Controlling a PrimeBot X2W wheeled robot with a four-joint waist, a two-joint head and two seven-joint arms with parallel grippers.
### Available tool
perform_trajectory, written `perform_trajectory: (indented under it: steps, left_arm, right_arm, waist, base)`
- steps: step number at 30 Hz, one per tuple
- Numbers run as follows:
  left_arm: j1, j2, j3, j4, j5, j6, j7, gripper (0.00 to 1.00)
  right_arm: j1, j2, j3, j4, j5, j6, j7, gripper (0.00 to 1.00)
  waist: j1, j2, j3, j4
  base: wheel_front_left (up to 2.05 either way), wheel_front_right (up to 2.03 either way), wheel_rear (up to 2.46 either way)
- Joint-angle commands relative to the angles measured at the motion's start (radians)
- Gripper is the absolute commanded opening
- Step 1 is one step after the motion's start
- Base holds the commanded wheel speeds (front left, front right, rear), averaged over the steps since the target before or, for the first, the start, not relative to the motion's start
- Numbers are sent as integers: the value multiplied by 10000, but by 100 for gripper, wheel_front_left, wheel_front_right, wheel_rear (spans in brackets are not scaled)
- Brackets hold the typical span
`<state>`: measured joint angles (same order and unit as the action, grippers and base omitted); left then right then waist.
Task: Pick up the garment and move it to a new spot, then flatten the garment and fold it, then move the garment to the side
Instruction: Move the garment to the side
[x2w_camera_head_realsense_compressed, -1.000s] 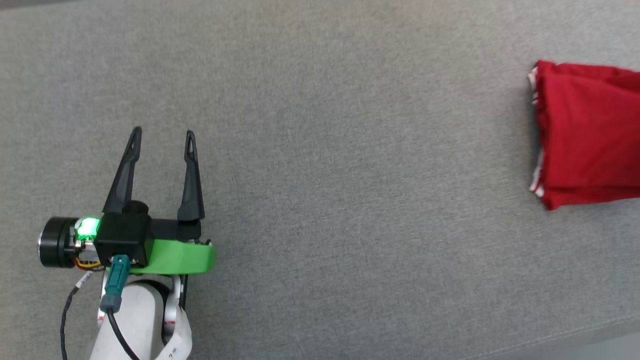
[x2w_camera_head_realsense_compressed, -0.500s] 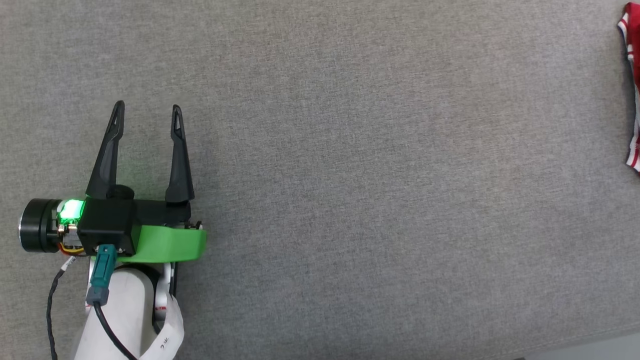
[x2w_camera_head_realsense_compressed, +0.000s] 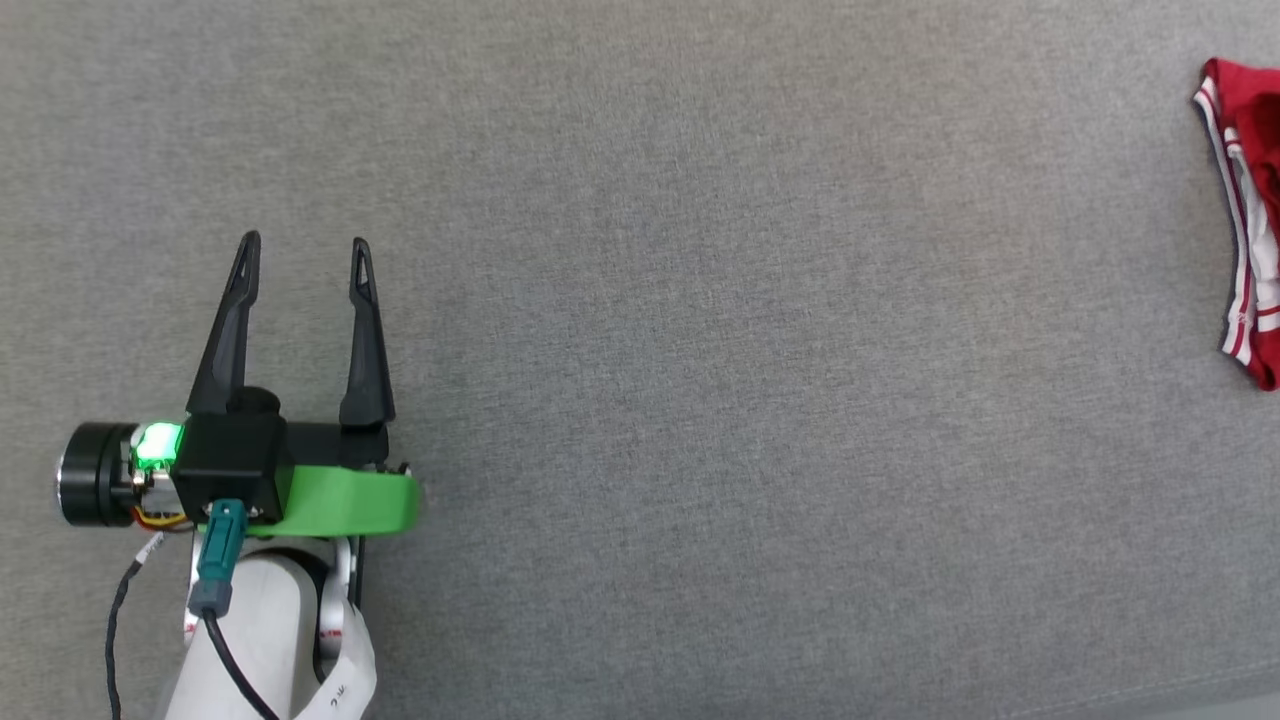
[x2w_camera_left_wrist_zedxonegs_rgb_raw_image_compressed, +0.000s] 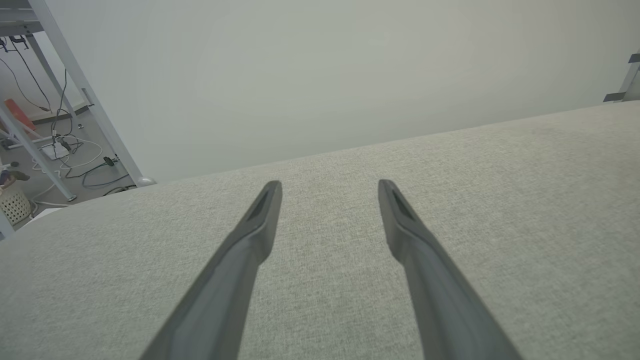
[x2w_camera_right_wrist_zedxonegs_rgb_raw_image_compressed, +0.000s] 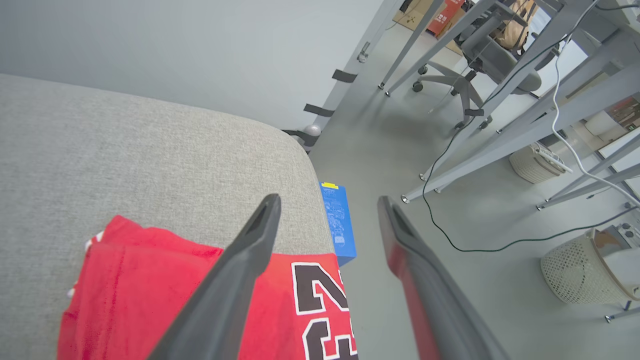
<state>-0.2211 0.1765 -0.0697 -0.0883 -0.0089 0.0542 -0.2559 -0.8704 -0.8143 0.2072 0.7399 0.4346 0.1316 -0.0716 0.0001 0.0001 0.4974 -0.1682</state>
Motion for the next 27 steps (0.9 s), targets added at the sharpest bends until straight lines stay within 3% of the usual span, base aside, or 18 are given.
perform_trajectory:
  steps: [1, 4, 8, 16, 22, 27]
  left_arm:
    - [199, -37, 9, 55, -77, 80, -59, 100]
    - [430, -96, 32, 169, -145, 94, -59, 100]
    - [738, -210, 69, 287, -232, 109, -59, 100]
    - [1177, -432, 180, 493, -394, 30, -59, 100]
    - [1455, -574, 255, 646, -476, -98, -59, 100]
    - [1625, -673, 303, 769, -524, -223, -59, 100]
  right_arm:
    - [20, 169, -158, -151, -225, -9, -506, 100]
    - [166, 526, -567, -442, -760, -9, -1414, 100]
    - [533, 1301, -1352, -1368, -1489, -9, -1837, 100]
    - [2522, 3497, -2855, -4990, -2727, -9, -1898, 100]
    - [4209, 5047, -2726, -6808, -3084, -9, -1900, 100]
    - [5335, 5920, -2242, -7137, -3133, -9, -1900, 100]
  waist:
    - [-1, -1, -583, 257]
    - [-1, -1, -1036, 420]
    - [-1, -1, -1601, 647]
    - [-1, -1, -2606, 1210]
    - [-1, -1, -3156, 1563]
    - [-1, -1, -3471, 1744]
  base:
    - [0, 0, 0]
    - [0, 0, 0]
    - [0, 0, 0]
    - [0, 0, 0]
    - [0, 0, 0]
    - [0, 0, 0]
